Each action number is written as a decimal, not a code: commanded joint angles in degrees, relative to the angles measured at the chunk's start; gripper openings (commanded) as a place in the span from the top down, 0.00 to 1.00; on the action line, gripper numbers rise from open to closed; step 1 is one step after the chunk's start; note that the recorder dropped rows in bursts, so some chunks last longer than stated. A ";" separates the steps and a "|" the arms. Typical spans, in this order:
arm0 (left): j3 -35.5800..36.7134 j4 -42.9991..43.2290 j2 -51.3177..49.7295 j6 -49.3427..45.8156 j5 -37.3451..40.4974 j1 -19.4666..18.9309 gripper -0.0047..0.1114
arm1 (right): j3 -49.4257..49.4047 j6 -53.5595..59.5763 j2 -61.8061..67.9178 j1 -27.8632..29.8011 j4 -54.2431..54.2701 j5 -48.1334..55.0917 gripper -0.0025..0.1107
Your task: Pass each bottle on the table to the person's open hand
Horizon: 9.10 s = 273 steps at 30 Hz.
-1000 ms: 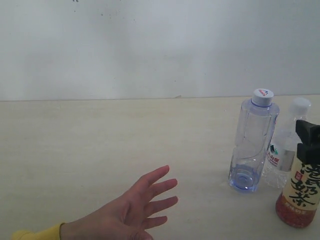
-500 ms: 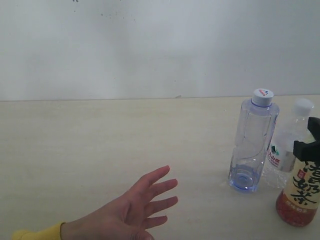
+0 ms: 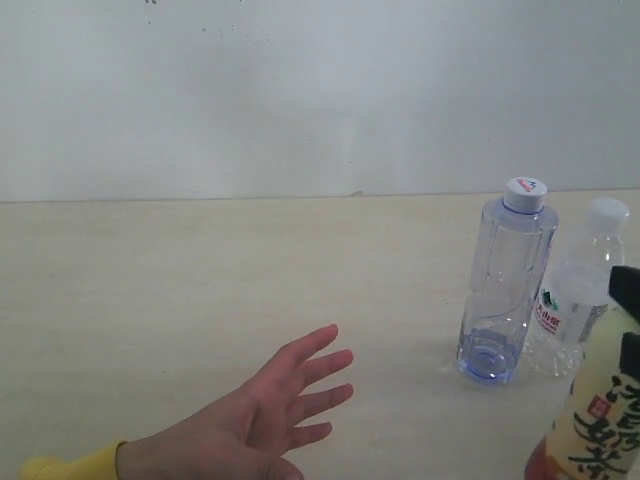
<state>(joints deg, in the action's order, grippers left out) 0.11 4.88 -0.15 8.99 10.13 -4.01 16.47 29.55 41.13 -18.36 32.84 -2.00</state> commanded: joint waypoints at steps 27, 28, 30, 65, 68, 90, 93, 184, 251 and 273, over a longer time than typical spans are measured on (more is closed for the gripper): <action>-0.11 0.03 0.15 0.26 0.13 -0.15 0.92 | 27.02 -14.44 39.44 -31.57 -16.27 -20.89 0.39; -0.11 0.03 0.15 0.26 0.13 -0.15 0.92 | 27.02 -14.44 39.44 -31.57 -16.27 -21.63 0.31; -0.11 0.03 0.15 0.26 0.13 -0.15 0.92 | 27.02 -11.96 39.34 -31.31 -13.52 -24.71 0.29; -0.11 0.03 0.15 0.26 0.13 -0.15 0.92 | 10.91 36.79 14.01 -31.31 38.64 -42.82 0.31; -0.11 0.03 0.15 0.26 0.13 -0.15 0.92 | 10.91 32.93 18.32 -29.68 35.49 -42.52 0.31; -0.11 0.03 0.15 0.26 0.13 -0.15 0.92 | 16.86 0.81 32.72 -8.86 -2.34 -26.75 0.31; -0.11 0.03 0.15 0.26 0.13 -0.15 0.92 | 16.86 -2.29 32.84 -8.86 -4.93 -28.75 0.31; -0.11 0.03 0.15 0.26 0.13 -0.15 0.92 | 16.79 3.92 25.67 9.10 0.32 -8.45 0.32; -0.11 0.03 0.15 0.26 0.13 -0.15 0.92 | 26.42 -18.58 37.23 -25.46 -20.82 -18.15 0.70; -0.11 0.03 0.15 0.26 0.13 -0.15 0.92 | 26.42 0.54 6.94 -5.55 -3.56 2.00 0.97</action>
<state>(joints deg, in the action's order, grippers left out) 0.11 4.88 -0.15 8.99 10.13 -4.01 42.62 31.26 52.58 -25.93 27.97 -5.41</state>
